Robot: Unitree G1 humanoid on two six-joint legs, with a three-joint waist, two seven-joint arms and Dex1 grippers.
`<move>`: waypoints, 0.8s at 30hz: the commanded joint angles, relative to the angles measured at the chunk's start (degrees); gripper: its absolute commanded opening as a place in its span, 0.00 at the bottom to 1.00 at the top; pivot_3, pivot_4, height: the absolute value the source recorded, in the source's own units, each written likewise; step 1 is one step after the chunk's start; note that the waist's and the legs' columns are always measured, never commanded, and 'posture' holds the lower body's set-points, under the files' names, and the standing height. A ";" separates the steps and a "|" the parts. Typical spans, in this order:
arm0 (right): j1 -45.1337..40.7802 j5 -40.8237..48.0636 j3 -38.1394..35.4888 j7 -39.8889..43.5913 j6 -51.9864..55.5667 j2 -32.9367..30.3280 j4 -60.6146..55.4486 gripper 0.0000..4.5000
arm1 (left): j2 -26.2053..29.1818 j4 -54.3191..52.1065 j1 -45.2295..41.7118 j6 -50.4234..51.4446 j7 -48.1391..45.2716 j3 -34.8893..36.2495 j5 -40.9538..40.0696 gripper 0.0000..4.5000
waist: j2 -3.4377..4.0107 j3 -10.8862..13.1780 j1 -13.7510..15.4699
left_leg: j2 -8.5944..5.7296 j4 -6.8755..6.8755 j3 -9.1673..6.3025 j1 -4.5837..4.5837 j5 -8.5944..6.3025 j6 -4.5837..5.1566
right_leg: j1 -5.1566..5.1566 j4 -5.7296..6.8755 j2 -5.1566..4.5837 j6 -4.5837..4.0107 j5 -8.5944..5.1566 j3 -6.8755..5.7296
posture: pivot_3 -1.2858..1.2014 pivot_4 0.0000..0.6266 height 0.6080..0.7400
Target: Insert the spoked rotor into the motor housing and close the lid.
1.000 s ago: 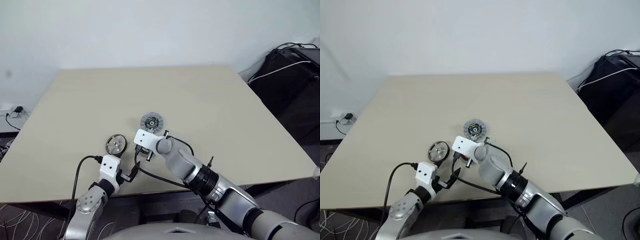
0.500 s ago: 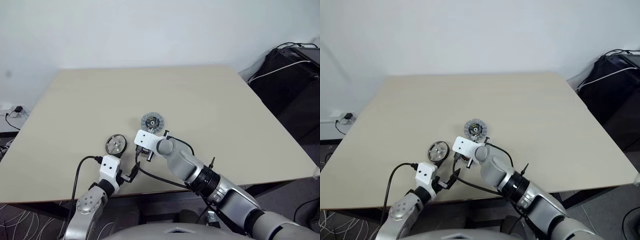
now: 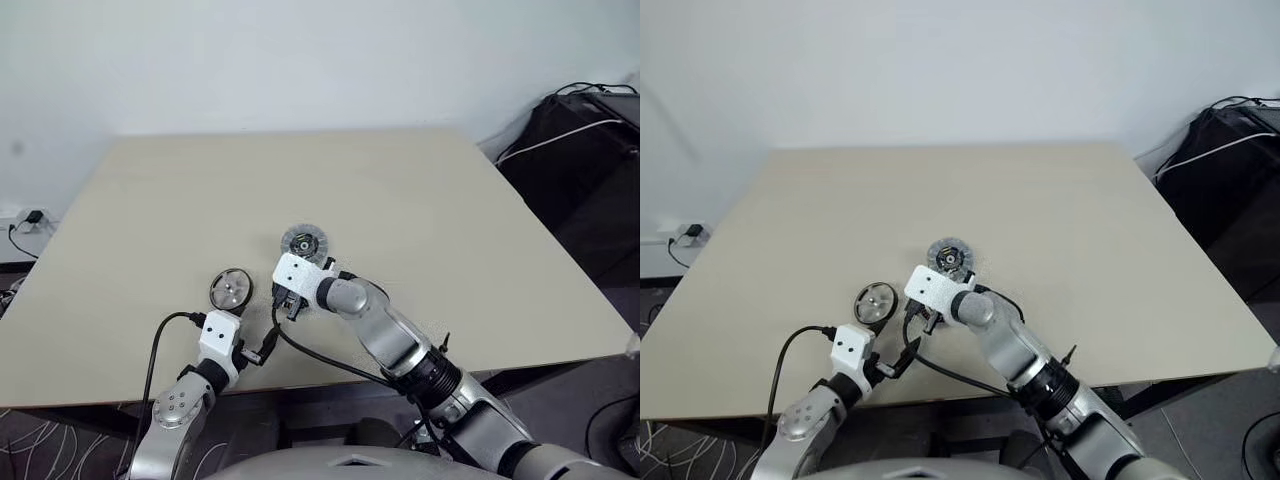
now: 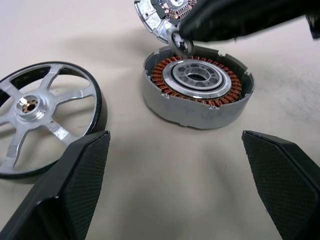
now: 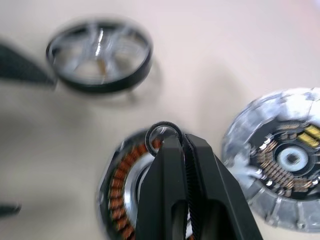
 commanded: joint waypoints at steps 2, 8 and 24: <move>0.49 2.99 -5.51 -0.87 -1.68 1.33 -1.92 0.00 | -0.16 -0.98 -0.48 -0.72 -0.19 0.12 -0.20 1.00 | -0.02 0.01 -0.06 | 0.00 0.00 0.00 0.00 0.00 0.00 | 0.00 0.00 0.00 0.01 0.01 0.01 | 0.52 0.00 1.00; -1.64 2.31 -5.29 -0.39 9.52 1.95 0.10 0.00 | 0.07 -0.95 -0.75 -0.44 -0.57 0.01 -0.24 1.00 | -0.01 0.01 -0.06 | 0.02 0.00 0.00 0.01 0.01 0.00 | -0.02 0.02 0.01 -0.02 0.00 0.01 | 0.52 0.00 1.00; -6.15 3.83 -3.83 1.43 18.67 1.90 4.93 0.00 | -0.19 -1.49 -0.08 -0.44 -0.53 0.09 -0.21 1.00 | 0.05 0.03 -0.20 | 0.01 -0.01 0.00 -0.02 0.00 0.00 | -0.07 0.02 -0.01 -0.10 -0.04 0.06 | 0.52 0.00 1.00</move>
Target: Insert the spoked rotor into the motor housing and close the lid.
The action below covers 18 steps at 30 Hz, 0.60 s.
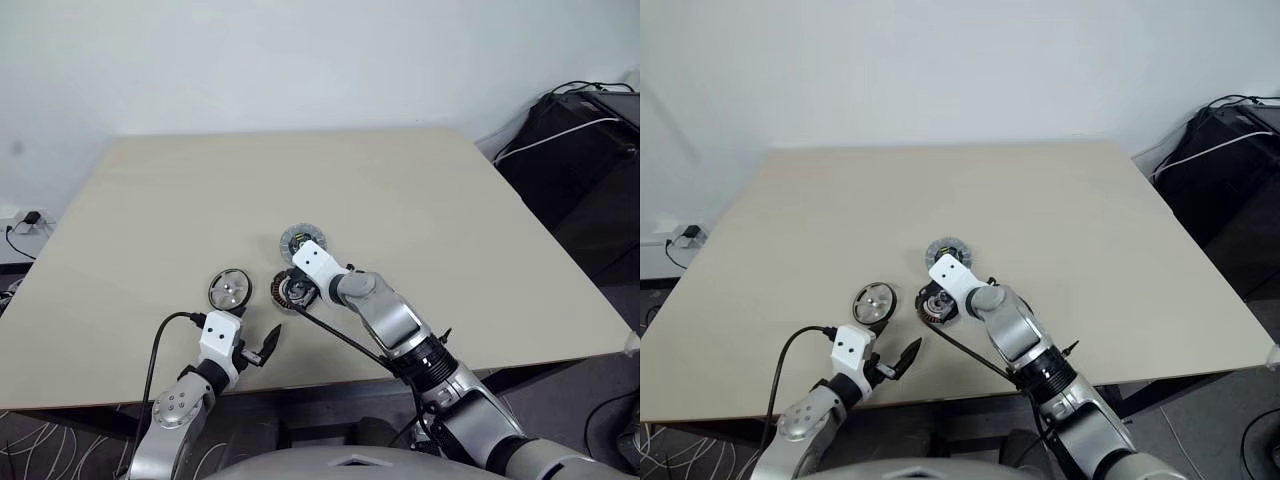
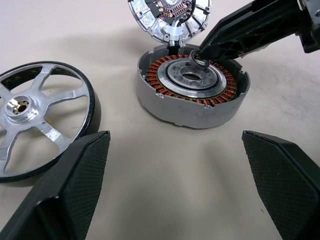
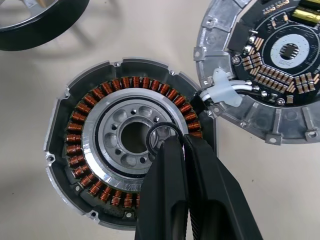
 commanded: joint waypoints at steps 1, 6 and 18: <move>-1.69 0.42 0.39 0.76 1.16 0.06 -0.67 0.00 | -0.23 -1.52 -0.24 -0.48 0.13 0.10 -0.21 1.00 | 0.00 0.00 0.00 | 0.00 0.00 0.00 0.00 0.00 0.00 | 0.00 0.00 0.00 0.00 0.00 0.00 | 0.52 0.00 1.00; -2.79 1.74 -0.30 1.52 2.53 0.61 -0.89 0.00 | -0.33 -1.40 -0.36 -0.48 0.25 0.13 -0.18 1.00 | 0.00 0.00 -0.01 | 0.00 0.00 0.00 0.00 0.00 0.00 | 0.00 0.01 0.00 0.00 0.00 0.00 | 0.52 0.00 1.00; -4.05 2.29 1.64 2.40 2.52 0.06 -0.23 0.00 | -0.74 -0.93 -0.42 -0.82 0.68 0.05 -0.18 1.00 | 0.00 0.00 -0.01 | 0.00 0.00 0.00 -0.01 0.00 0.00 | -0.02 0.01 0.00 0.01 0.01 0.01 | 0.52 0.00 1.00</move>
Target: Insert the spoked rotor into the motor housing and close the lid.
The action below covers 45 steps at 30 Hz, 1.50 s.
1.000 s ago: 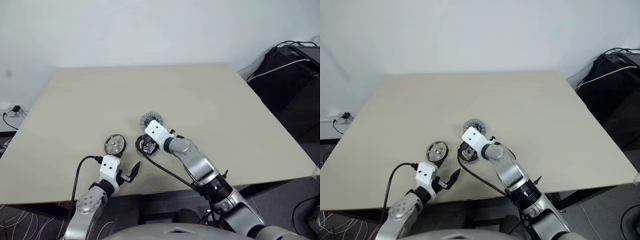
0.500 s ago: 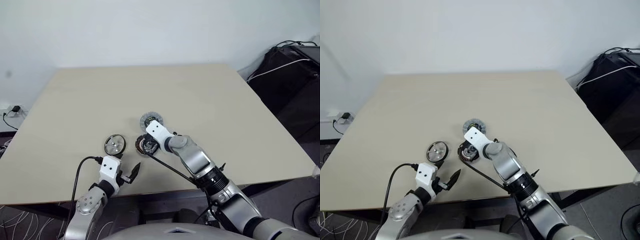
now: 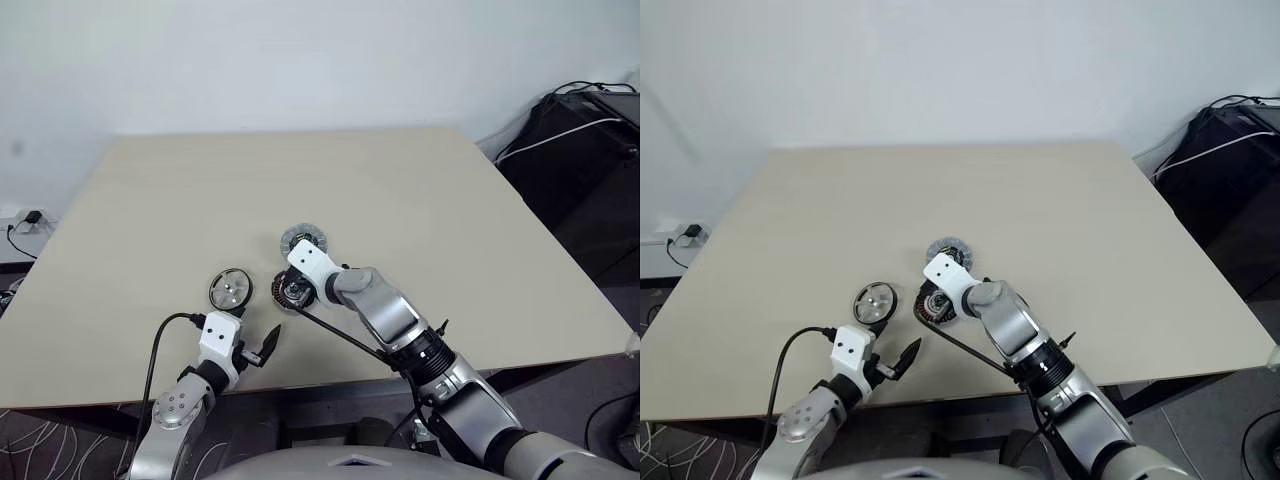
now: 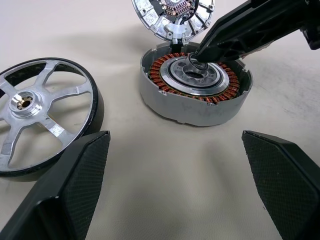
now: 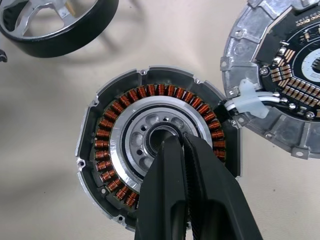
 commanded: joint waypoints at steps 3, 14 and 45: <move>-1.73 0.02 0.86 0.40 -0.37 -0.31 -0.55 0.00 | -0.60 -0.92 -0.40 -0.92 0.29 0.02 -0.19 1.00 | 0.00 0.00 0.01 | 0.00 0.00 0.00 0.00 0.00 0.00 | 0.00 0.00 0.00 0.00 0.00 0.00 | 0.52 0.00 1.00; -2.13 0.23 2.41 1.20 -0.41 -1.47 -0.17 0.00 | -0.58 -1.25 0.15 -1.08 0.46 0.41 -0.28 1.00 | 0.00 0.00 0.02 | -0.01 0.00 0.00 0.00 0.00 0.00 | 0.00 -0.01 0.00 0.01 0.01 0.00 | 0.52 0.00 1.00; 4.43 1.34 1.69 -1.88 -10.38 0.63 -3.09 0.01 | -0.75 -0.66 -0.49 -0.96 0.08 0.03 -0.36 1.00 | -0.02 -0.02 -0.02 | -0.02 0.01 0.00 0.00 0.01 0.00 | -0.01 0.02 0.00 0.02 0.01 0.00 | 0.52 0.00 1.00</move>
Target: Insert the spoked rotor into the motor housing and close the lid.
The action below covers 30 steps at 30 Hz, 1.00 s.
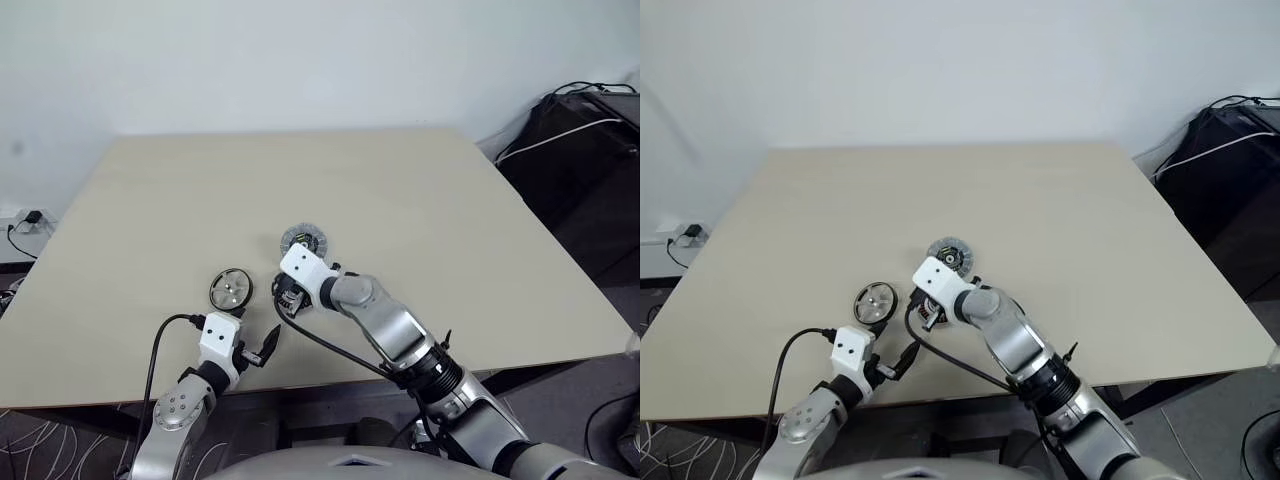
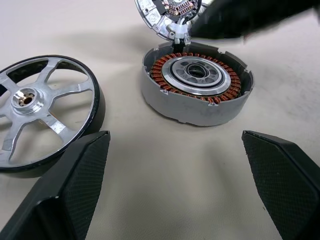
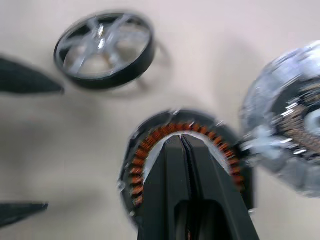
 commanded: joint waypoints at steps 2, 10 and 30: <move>-1.64 0.40 -2.02 -1.21 -4.20 2.23 4.74 0.01 | -0.20 -0.79 -0.73 -0.83 -0.29 0.04 -0.27 1.00 | 0.00 0.00 -0.01 | 0.01 0.00 0.00 0.01 0.00 -0.01 | 0.00 0.02 0.01 0.02 0.01 0.00 | 0.52 0.00 1.00; -2.09 1.11 -6.38 -3.32 -9.12 4.28 10.63 0.01 | 0.10 -1.66 0.09 -0.72 -0.21 0.37 -0.38 1.00 | 0.00 0.00 -0.02 | -0.01 0.00 0.00 0.01 0.01 -0.01 | 0.02 0.02 0.02 0.04 0.02 0.00 | 0.52 0.00 1.00; -0.07 4.32 -11.36 -2.99 -9.29 4.56 4.00 0.01 | 0.62 -1.75 -0.51 -0.10 -0.59 0.60 -0.66 1.00 | 0.03 -0.04 -0.01 | 0.00 0.01 0.00 0.05 0.01 -0.02 | 0.04 0.04 0.02 0.04 0.02 0.02 | 0.52 0.00 1.00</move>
